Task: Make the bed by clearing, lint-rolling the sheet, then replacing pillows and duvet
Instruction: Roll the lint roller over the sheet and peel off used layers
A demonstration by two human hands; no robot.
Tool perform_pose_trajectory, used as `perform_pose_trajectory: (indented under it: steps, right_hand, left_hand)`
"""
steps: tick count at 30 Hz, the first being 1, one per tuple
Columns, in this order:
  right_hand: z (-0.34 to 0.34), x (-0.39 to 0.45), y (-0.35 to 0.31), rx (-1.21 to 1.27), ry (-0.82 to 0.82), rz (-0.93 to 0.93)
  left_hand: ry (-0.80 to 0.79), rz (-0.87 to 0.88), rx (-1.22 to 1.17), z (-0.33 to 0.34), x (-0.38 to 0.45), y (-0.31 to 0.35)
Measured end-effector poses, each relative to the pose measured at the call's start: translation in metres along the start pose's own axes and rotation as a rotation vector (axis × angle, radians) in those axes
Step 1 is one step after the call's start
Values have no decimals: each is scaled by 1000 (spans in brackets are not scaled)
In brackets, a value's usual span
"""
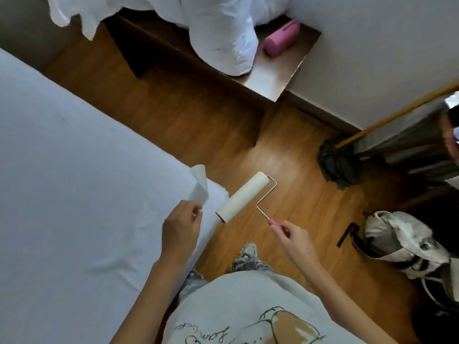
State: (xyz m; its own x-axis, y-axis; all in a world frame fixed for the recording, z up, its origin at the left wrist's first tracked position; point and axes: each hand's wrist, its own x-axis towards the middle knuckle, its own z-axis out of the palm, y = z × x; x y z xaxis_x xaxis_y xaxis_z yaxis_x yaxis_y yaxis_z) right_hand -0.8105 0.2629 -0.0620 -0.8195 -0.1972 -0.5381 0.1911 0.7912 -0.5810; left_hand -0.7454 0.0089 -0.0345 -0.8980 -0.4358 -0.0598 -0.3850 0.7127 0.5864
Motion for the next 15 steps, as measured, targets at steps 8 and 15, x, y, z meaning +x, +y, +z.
perform_pose_trajectory:
  steps: [8, 15]
  right_hand:
    - [-58, -33, 85, 275, 312, 327]
    - [-30, -139, 148, 544, 657, 725]
  left_hand:
    - [-219, 476, -14, 76, 59, 121]
    - [-611, 1085, 64, 170, 34, 219]
